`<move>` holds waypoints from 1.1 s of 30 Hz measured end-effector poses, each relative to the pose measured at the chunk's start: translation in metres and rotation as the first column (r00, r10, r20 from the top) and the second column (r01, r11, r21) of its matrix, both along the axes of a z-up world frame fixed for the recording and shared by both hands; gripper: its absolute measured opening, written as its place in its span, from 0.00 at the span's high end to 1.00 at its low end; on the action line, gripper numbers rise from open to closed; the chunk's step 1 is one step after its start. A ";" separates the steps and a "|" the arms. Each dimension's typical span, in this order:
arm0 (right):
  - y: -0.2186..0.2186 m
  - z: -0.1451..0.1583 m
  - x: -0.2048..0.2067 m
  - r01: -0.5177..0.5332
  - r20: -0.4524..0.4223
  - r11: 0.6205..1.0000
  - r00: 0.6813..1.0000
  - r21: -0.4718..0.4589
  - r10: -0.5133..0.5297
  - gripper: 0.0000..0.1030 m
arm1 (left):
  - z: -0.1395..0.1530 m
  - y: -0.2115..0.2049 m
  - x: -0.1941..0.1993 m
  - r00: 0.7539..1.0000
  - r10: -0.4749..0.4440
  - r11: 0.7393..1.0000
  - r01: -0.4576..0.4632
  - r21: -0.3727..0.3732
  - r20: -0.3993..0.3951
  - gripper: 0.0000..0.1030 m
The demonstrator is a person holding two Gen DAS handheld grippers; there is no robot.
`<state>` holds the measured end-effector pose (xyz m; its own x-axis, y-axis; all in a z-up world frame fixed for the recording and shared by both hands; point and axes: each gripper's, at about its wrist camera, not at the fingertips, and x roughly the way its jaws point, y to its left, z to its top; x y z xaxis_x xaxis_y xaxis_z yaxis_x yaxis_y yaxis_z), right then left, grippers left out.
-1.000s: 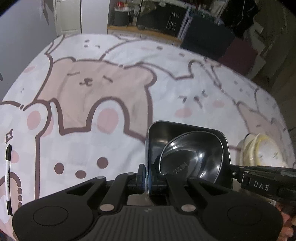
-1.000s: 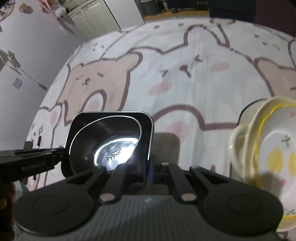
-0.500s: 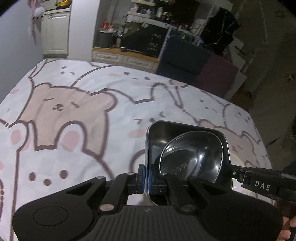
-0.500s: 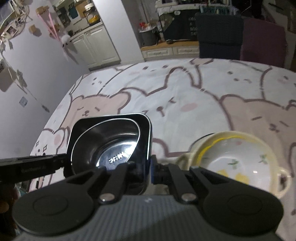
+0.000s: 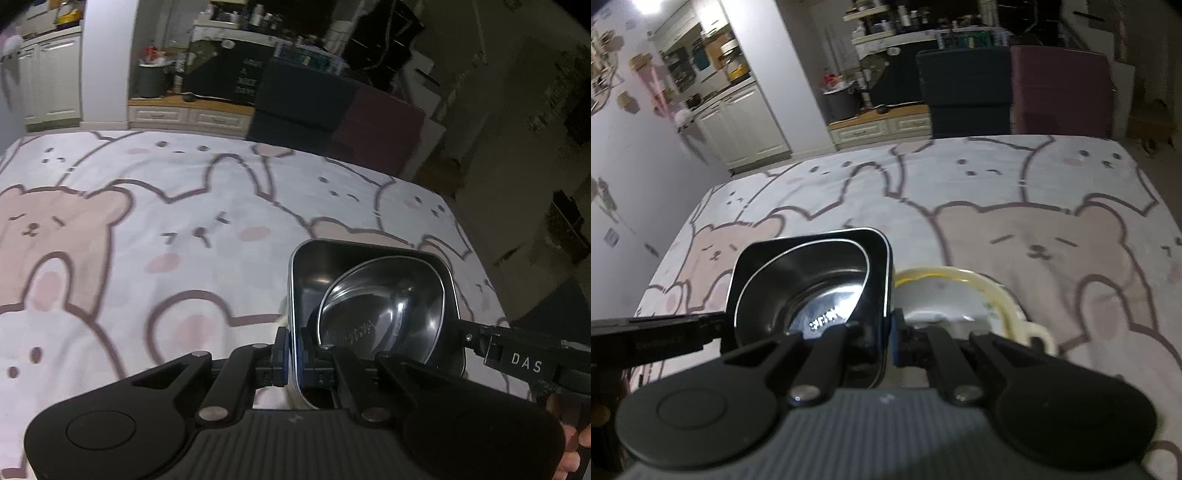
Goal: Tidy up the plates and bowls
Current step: 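Lift the square container with both grippers and carry it over the cream two-handled bowl, then lower the square container into the cream bowl with both grippers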
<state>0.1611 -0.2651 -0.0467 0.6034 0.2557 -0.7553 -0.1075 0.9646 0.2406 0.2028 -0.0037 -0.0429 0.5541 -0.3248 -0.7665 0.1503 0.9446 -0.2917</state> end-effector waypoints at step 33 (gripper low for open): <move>-0.057 -0.049 0.044 0.049 -0.190 0.996 0.980 -0.076 -0.063 0.94 | -0.058 -0.056 0.055 0.979 -0.046 0.998 0.055 0.037 -0.200 0.96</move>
